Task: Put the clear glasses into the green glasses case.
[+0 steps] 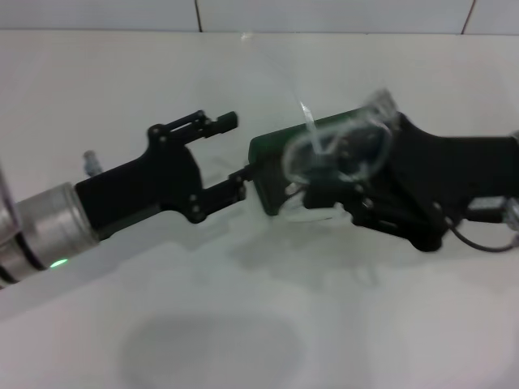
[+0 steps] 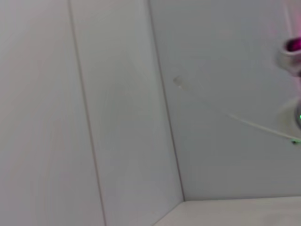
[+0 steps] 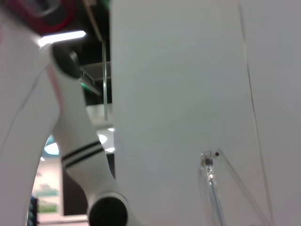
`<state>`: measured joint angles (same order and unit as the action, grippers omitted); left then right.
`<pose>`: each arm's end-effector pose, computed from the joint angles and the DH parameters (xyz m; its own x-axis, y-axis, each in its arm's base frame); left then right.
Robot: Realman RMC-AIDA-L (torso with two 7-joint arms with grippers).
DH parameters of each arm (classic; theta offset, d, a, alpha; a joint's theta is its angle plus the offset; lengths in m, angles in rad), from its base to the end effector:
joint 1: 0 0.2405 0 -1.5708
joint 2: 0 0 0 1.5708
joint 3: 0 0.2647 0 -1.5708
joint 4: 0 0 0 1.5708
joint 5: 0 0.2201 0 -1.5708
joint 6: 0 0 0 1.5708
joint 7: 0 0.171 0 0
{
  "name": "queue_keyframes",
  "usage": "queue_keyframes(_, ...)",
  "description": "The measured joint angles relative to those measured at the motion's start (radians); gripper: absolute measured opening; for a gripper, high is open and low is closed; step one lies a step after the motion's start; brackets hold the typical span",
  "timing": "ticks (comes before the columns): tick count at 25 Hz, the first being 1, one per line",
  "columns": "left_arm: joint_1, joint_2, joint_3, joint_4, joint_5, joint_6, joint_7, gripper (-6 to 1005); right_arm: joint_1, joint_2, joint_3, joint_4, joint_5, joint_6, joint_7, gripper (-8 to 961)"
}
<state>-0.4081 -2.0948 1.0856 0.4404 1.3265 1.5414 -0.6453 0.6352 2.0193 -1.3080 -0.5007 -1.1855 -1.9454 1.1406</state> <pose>-0.2419 0.3174 -0.0582 0.7275 -0.1913 0.6589 0.1649 -0.8834 -0.4386 0.1372 0.3024 -0.0201 0.5252 -0.0595 -0.8489 0.1265 -0.9810 0.1470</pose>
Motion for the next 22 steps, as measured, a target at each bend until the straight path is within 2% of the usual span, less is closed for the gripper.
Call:
queue_keyframes(2,-0.029,-0.001,0.011,-0.019,-0.004,-0.01,0.012,635,0.048,-0.001,-0.001,0.05,-0.011,0.003,0.075,123)
queue_keyframes(6,-0.086,-0.001,0.012,-0.067,-0.005,-0.015,0.062,636,0.095,0.004,-0.02,0.111,-0.027,0.012,0.153,123)
queue_keyframes(15,-0.101,-0.008,0.014,-0.092,-0.044,0.019,0.146,637,0.099,0.009,-0.052,0.138,-0.027,0.116,0.28,123)
queue_keyframes(22,-0.108,-0.01,0.03,-0.163,-0.122,0.091,0.253,637,0.103,0.005,-0.112,0.137,-0.035,0.159,0.298,124)
